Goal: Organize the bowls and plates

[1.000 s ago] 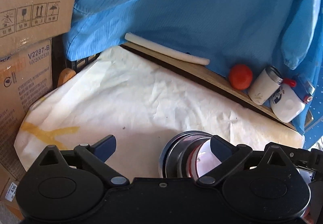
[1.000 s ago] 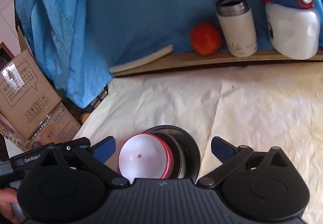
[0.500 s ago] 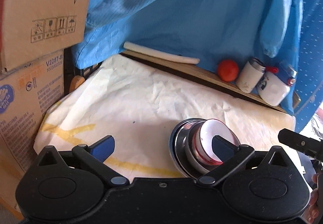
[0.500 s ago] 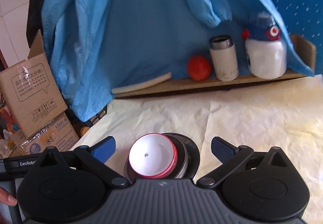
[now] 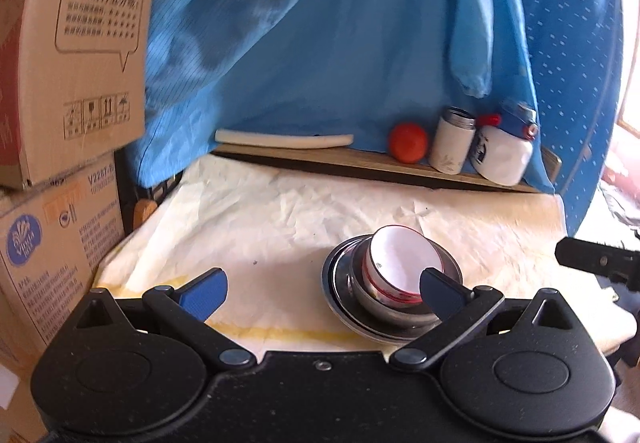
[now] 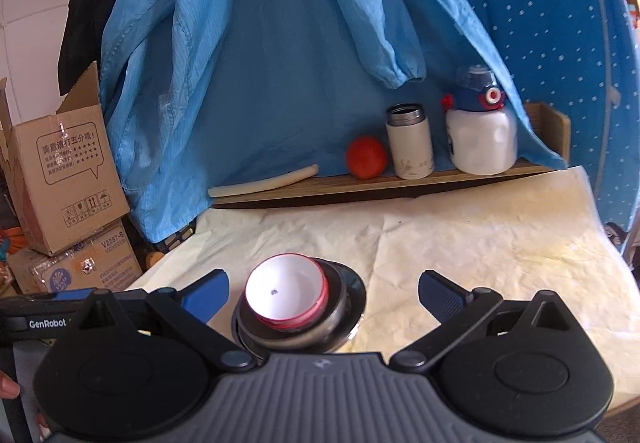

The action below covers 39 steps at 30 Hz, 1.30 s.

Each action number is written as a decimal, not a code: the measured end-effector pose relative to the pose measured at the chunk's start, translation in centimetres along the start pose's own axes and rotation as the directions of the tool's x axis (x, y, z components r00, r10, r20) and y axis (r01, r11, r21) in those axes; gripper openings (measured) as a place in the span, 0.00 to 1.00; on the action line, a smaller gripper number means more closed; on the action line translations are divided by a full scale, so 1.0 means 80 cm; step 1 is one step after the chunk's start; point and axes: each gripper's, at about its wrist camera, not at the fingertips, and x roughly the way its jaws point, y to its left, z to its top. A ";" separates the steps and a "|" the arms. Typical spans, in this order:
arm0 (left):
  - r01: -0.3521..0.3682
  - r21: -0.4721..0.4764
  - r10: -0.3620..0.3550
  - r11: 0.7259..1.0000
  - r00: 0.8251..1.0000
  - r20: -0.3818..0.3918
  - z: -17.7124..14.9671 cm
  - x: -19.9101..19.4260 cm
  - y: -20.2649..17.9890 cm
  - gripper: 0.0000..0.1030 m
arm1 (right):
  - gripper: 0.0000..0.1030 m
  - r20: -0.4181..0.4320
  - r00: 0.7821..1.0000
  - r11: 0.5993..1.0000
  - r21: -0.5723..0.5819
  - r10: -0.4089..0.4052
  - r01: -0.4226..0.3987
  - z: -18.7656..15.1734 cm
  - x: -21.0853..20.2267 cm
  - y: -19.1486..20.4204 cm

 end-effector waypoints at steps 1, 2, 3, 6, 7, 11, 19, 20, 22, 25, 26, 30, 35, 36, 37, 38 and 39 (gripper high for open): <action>0.000 0.010 0.000 1.000 1.000 0.005 -0.002 -0.002 -0.002 0.99 | 1.00 0.000 1.000 1.000 -0.005 -0.009 0.009 -0.002 -0.003 0.000; 0.000 0.016 0.000 1.000 1.000 0.008 -0.004 -0.004 -0.002 0.99 | 1.00 0.000 1.000 1.000 -0.010 -0.018 0.018 -0.004 -0.005 0.000; 0.000 0.017 -0.001 1.000 1.000 0.011 -0.007 -0.006 -0.003 0.99 | 1.00 -0.001 1.000 0.999 -0.017 -0.027 0.027 -0.007 -0.007 0.000; -0.003 0.012 0.003 1.000 1.000 0.009 -0.013 -0.010 -0.003 0.99 | 1.00 -0.013 0.998 0.997 -0.041 -0.060 0.060 -0.016 -0.012 0.002; -0.004 0.009 0.004 1.000 1.000 0.005 -0.016 -0.010 -0.003 0.99 | 1.00 -0.018 0.997 0.996 -0.051 -0.072 0.071 -0.018 -0.013 0.002; -0.008 0.008 0.008 1.000 1.000 -0.013 -0.025 -0.010 -0.005 0.99 | 1.00 -0.031 0.993 0.991 -0.077 -0.114 0.112 -0.029 -0.019 0.004; -0.015 0.037 0.015 0.999 1.000 -0.012 -0.036 -0.012 -0.012 0.99 | 1.00 -0.037 0.991 0.989 -0.086 -0.127 0.124 -0.037 -0.024 -0.001; -0.020 0.041 0.021 0.999 1.000 -0.011 -0.035 -0.012 -0.013 0.99 | 1.00 -0.037 0.992 0.989 -0.085 -0.121 0.117 -0.036 -0.021 -0.002; -0.033 0.041 0.033 0.999 0.999 -0.009 -0.032 -0.011 -0.015 0.99 | 1.00 -0.044 0.993 0.990 -0.094 -0.105 0.101 -0.032 -0.014 -0.004; -0.052 0.032 0.052 0.998 0.999 -0.007 -0.028 -0.010 -0.018 0.99 | 1.00 -0.056 0.994 0.990 -0.111 -0.091 0.085 -0.028 -0.007 -0.006; -0.054 0.033 0.054 0.998 0.999 -0.007 -0.028 -0.009 -0.020 0.99 | 1.00 -0.059 0.994 0.990 -0.115 -0.089 0.082 -0.029 -0.005 -0.008; -0.062 0.062 0.062 0.996 0.998 -0.010 -0.029 -0.006 -0.026 0.99 | 1.00 -0.093 0.991 0.992 -0.101 -0.092 0.082 -0.034 0.004 -0.015; -0.046 0.050 0.047 0.998 0.999 -0.024 -0.031 -0.001 -0.026 0.99 | 1.00 -0.103 0.989 0.990 -0.107 -0.108 0.096 -0.038 0.004 -0.017; -0.043 0.051 0.045 0.998 0.999 -0.028 -0.033 -0.001 -0.026 0.99 | 1.00 -0.106 0.988 0.990 -0.105 -0.110 0.099 -0.039 0.004 -0.017; -0.042 0.054 0.044 0.998 0.999 -0.031 -0.033 -0.001 -0.026 0.99 | 1.00 -0.108 0.988 0.990 -0.104 -0.111 0.099 -0.040 0.003 -0.017; -0.042 0.056 0.044 0.998 0.998 -0.033 -0.034 -0.001 -0.026 0.99 | 1.00 -0.109 0.988 0.989 -0.106 -0.112 0.101 -0.041 0.003 -0.016; -0.043 0.055 0.045 0.998 0.998 -0.034 -0.034 -0.001 -0.025 0.99 | 1.00 -0.110 0.987 0.989 -0.108 -0.115 0.103 -0.042 0.003 -0.016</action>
